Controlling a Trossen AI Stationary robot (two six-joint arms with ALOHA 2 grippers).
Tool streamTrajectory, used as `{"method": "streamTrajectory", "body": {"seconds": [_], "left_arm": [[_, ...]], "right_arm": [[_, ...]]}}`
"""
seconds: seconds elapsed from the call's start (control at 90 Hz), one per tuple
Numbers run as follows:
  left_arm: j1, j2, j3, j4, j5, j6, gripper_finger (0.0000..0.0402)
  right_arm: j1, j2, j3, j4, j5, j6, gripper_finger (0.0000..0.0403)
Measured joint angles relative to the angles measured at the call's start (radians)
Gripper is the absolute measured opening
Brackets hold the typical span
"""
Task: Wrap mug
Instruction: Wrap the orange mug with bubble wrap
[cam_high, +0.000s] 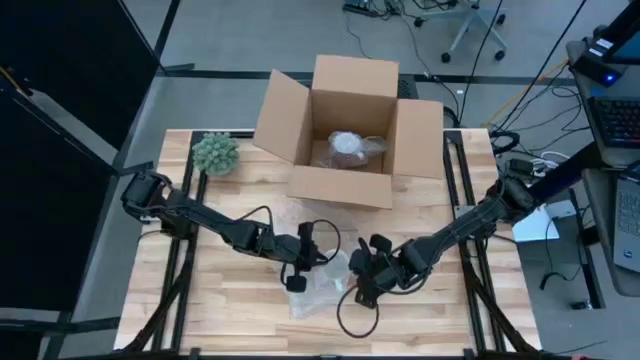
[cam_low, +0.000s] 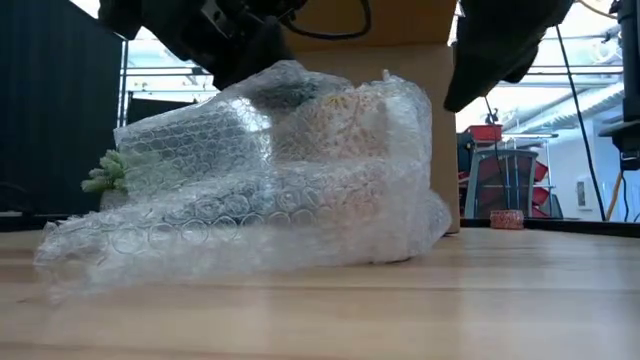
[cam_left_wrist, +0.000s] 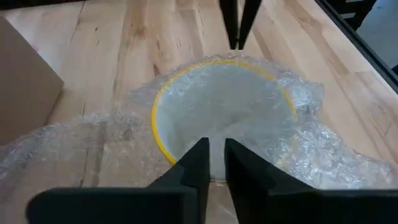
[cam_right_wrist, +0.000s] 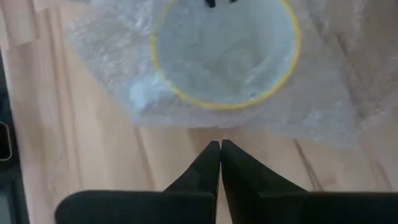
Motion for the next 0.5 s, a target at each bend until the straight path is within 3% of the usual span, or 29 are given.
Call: {"method": "streamTrajectory", "body": {"seconds": [0.211,0.5], "left_arm": [[-0.002,-0.060,0.006,-0.109,0.004,0.025,0.0109],[-0.002,-0.127,0.059,-0.315,0.004,0.025,0.0116]], "right_arm": [[-0.001,0.000,0.000,0.010,0.003,0.001,0.0000],[-0.001,0.019,0.000,0.028,0.056,0.019,0.0000]]}}
